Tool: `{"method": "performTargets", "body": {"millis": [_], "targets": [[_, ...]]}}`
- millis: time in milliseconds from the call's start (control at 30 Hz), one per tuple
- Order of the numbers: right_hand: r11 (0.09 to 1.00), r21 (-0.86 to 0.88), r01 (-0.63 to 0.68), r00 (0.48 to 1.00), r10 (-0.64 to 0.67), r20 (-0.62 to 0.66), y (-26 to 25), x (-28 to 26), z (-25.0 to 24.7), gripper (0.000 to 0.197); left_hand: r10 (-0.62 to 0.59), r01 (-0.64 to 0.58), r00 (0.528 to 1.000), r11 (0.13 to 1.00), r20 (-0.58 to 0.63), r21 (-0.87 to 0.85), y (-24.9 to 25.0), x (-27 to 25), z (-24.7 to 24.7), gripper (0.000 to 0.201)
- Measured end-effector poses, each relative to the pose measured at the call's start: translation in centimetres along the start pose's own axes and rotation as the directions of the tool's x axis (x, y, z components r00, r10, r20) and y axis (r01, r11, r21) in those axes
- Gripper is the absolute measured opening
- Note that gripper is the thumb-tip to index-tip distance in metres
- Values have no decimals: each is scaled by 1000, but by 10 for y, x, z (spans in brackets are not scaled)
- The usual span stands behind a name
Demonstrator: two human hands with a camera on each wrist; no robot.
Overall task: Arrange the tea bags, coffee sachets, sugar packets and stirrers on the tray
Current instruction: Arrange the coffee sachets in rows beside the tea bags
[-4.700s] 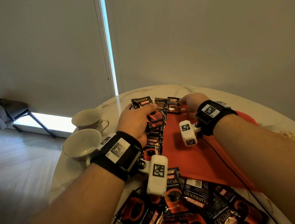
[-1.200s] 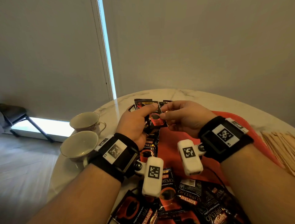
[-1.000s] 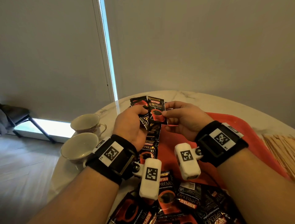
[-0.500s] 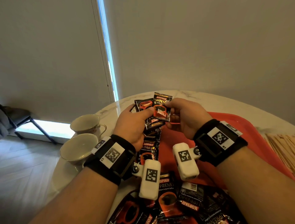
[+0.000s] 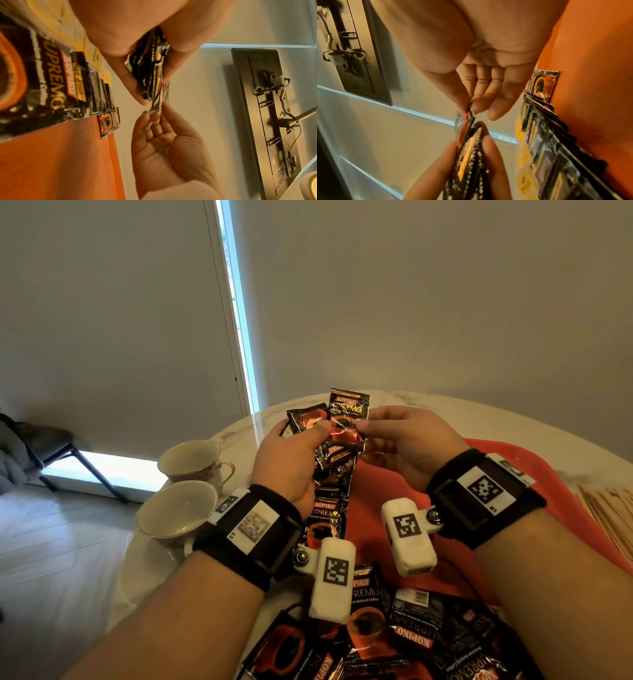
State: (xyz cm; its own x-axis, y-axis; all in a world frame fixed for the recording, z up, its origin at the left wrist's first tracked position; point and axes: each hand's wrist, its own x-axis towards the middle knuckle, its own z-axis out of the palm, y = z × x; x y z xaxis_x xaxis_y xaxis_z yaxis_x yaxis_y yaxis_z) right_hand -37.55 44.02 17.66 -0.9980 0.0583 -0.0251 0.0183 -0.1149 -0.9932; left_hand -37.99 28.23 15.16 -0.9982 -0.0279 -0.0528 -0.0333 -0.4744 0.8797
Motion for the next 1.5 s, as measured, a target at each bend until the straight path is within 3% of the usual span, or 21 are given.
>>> {"method": "performTargets", "body": {"millis": [133,267,333,433,667,1133,1233,1367,1500], "targets": [[993,115,-15,990,31,-136,6,11,-15,8,-16,15,999,999,-46,-36,1,3,-1,26],[989,108,-99,926,131,-353,18,29,-45,12,-22,21,997,1000,-75,-24,1,4,-2,34],[981,74,-178,902,193,-385,26,35,-55,9,-25,24,997,1000,-77,-13,0,5,-3,35],[961,-43,-274,897,239,-372,35,41,-57,10,-14,14,997,1000,-78,3,-2,6,-4,33],[895,-276,-350,900,241,-363,29,53,-47,6,-21,21,997,1000,-68,-12,-4,10,-5,34],[813,-419,-404,880,220,-420,28,62,-39,16,-35,34,999,999,-36,-16,-5,13,-7,30],[812,-418,-408,883,233,-408,27,61,-39,16,-41,41,999,999,-34,-17,-4,11,-7,31],[898,-252,-362,896,260,-359,26,55,-40,12,-57,56,998,998,-20,-8,-2,8,-6,33],[970,-97,-224,957,200,-209,13,27,-30,15,-44,44,999,999,7,6,-1,4,-3,30]]}}
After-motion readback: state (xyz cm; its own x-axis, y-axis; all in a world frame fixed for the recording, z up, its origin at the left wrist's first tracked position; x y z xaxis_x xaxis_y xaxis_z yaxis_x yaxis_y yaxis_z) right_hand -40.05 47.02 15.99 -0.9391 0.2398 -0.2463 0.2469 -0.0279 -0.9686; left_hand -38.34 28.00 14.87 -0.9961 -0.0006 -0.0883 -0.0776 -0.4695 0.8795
